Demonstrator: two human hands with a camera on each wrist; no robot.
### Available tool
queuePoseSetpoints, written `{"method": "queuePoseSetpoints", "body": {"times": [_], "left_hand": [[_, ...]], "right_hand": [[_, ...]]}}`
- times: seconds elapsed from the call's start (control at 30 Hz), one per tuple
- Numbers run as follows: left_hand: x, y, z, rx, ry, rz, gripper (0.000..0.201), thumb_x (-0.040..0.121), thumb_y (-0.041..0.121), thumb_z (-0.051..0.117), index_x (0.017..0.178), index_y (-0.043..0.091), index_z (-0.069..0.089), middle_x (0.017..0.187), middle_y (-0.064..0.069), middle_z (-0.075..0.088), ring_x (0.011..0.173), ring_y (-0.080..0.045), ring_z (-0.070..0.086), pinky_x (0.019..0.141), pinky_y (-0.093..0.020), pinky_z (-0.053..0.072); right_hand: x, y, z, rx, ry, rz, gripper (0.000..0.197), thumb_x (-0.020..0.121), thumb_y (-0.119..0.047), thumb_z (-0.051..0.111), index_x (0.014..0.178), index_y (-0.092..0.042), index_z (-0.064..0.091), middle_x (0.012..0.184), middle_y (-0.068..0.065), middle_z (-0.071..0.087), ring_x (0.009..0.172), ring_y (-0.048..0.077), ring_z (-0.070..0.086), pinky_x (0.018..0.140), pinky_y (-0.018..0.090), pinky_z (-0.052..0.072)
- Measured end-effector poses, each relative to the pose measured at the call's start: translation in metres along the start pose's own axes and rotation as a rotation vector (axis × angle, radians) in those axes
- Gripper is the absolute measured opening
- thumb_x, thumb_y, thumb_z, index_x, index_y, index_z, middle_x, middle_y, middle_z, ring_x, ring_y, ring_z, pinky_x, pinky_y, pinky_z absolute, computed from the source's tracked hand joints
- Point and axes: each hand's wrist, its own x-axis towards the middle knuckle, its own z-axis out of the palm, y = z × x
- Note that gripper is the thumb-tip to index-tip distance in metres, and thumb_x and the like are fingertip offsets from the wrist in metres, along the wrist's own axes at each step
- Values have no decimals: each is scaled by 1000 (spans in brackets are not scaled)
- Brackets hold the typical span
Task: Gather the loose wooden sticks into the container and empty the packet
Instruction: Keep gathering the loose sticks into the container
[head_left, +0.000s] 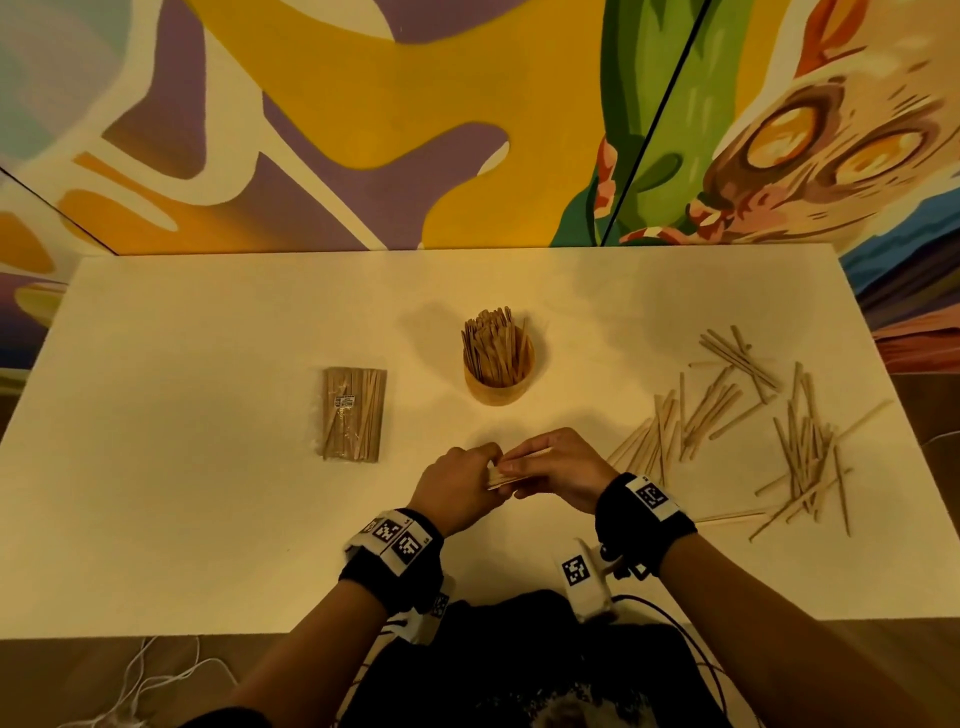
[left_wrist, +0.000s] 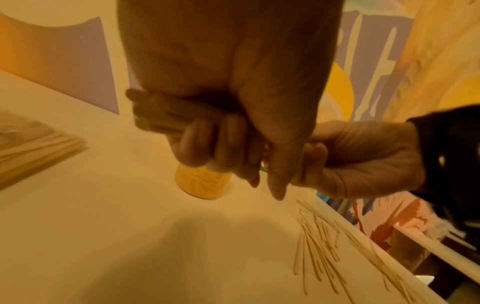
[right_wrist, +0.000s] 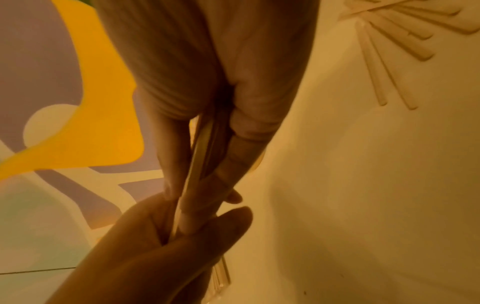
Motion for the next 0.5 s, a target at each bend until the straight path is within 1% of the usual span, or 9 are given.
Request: {"method": "queuePoseSetpoints", "body": {"times": [0.07, 0.13, 0.17, 0.2, 0.23, 0.27, 0.33, 0.43, 0.5], "left_hand": [[-3, -5, -7, -119, -39, 0, 31, 81, 50, 66, 101, 27, 60, 90, 0, 68, 83, -21, 61, 67, -35, 47], [-4, -14, -19, -379, -58, -9, 25, 79, 43, 72, 96, 26, 65, 82, 3, 68, 72, -12, 62, 67, -35, 52], [-6, -17, -26, -542, -55, -27, 21, 82, 36, 73, 96, 21, 67, 80, 2, 69, 66, -10, 61, 63, -32, 52], [-8, -20, -32, -693, -49, -57, 18, 86, 30, 71, 98, 16, 69, 78, -1, 70, 61, -11, 60, 60, -29, 50], [-9, -21, -37, -817, -39, -92, 18, 91, 26, 65, 100, 12, 69, 77, -3, 70, 59, -14, 59, 58, -27, 49], [-11, -21, -39, -915, -29, -124, 22, 95, 26, 58, 102, 9, 69, 78, -6, 69, 57, -17, 58, 56, -27, 49], [-13, -16, -38, -1044, -8, -168, 33, 99, 29, 49, 101, 4, 69, 79, -11, 68, 52, -19, 56, 53, -27, 50], [-9, -7, -28, -1108, 77, -213, 33, 96, 29, 55, 92, 1, 72, 74, -15, 65, 45, -19, 51, 45, -26, 49], [-7, -5, -23, -1126, 145, -220, 29, 94, 24, 60, 85, 0, 73, 66, -14, 61, 41, -18, 49, 43, -25, 47]], "right_hand": [[-1, 2, -5, 28, 28, -8, 21, 81, -2, 73, 98, 10, 71, 82, 24, 72, 73, 32, 71, 64, 28, 56], [-2, 1, -10, 85, 73, -17, 19, 81, -1, 71, 97, 9, 71, 83, 26, 71, 72, 32, 71, 63, 27, 56], [-3, 0, -13, 129, 99, -20, 16, 82, 0, 70, 96, 9, 71, 82, 25, 71, 71, 31, 71, 63, 26, 57], [-4, -1, -15, 176, 117, -26, 14, 83, 2, 69, 95, 8, 71, 81, 24, 71, 70, 30, 72, 62, 26, 57], [-4, -1, -16, 215, 127, -34, 12, 83, 3, 68, 94, 7, 71, 80, 23, 72, 69, 29, 72, 61, 25, 57], [-4, -2, -16, 242, 127, -38, 11, 83, 3, 68, 94, 6, 71, 79, 22, 72, 69, 28, 72, 61, 25, 57], [-4, -3, -11, 258, 105, -38, 11, 83, 3, 68, 94, 5, 71, 81, 23, 71, 69, 28, 72, 61, 25, 57], [-4, -3, -1, 220, 71, -37, 19, 82, 1, 69, 101, 7, 69, 91, 24, 70, 75, 29, 71, 62, 27, 57], [-4, -4, 3, 200, 74, -23, 24, 85, -6, 70, 106, 5, 68, 96, 21, 72, 80, 30, 72, 60, 29, 56]]}}
